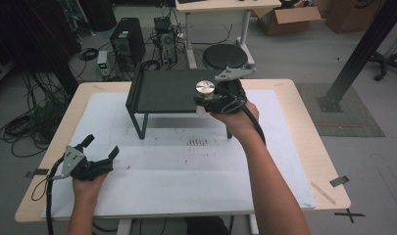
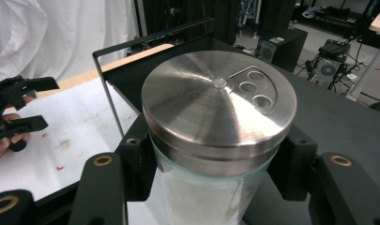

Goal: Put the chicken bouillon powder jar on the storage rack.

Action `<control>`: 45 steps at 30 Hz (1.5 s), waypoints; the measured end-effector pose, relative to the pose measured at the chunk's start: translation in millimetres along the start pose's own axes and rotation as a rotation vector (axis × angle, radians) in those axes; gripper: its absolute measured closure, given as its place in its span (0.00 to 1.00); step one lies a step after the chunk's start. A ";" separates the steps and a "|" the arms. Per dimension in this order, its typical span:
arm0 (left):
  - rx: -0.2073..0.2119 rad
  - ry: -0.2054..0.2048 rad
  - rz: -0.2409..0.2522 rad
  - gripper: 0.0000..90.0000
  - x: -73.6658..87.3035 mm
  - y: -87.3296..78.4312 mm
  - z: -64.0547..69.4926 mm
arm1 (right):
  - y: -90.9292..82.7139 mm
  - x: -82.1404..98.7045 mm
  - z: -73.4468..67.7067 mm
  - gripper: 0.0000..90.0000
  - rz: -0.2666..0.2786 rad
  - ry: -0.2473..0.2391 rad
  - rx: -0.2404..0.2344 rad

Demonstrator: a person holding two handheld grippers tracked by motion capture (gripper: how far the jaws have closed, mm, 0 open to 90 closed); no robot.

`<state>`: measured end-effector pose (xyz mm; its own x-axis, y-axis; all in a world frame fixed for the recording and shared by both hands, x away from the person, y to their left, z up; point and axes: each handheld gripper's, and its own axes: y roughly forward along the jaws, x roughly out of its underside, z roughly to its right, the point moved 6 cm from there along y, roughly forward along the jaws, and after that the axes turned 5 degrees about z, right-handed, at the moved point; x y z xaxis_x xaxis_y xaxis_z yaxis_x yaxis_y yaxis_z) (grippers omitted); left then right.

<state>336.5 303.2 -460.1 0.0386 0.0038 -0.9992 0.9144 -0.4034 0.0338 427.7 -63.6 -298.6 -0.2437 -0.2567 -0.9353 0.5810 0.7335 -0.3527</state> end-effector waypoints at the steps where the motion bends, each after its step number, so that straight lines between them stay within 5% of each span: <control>1: 0.001 -0.002 0.000 0.00 0.1 0.1 -0.1 | 0.8 -0.5 0.7 0.48 0.002 0.001 0.000; 27: 0.003 -0.001 0.001 0.00 0.1 0.3 0.3 | 34.6 -8.4 29.6 0.48 -0.015 0.039 0.092; 45: 0.006 -0.001 -0.001 0.00 0.2 0.2 0.2 | 46.5 -5.5 36.3 0.48 -0.038 0.065 0.109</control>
<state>336.6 303.0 -460.3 0.0373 0.0031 -0.9993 0.9122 -0.4085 0.0328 484.2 -50.9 -310.9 -0.3150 -0.2385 -0.9186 0.6504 0.6507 -0.3920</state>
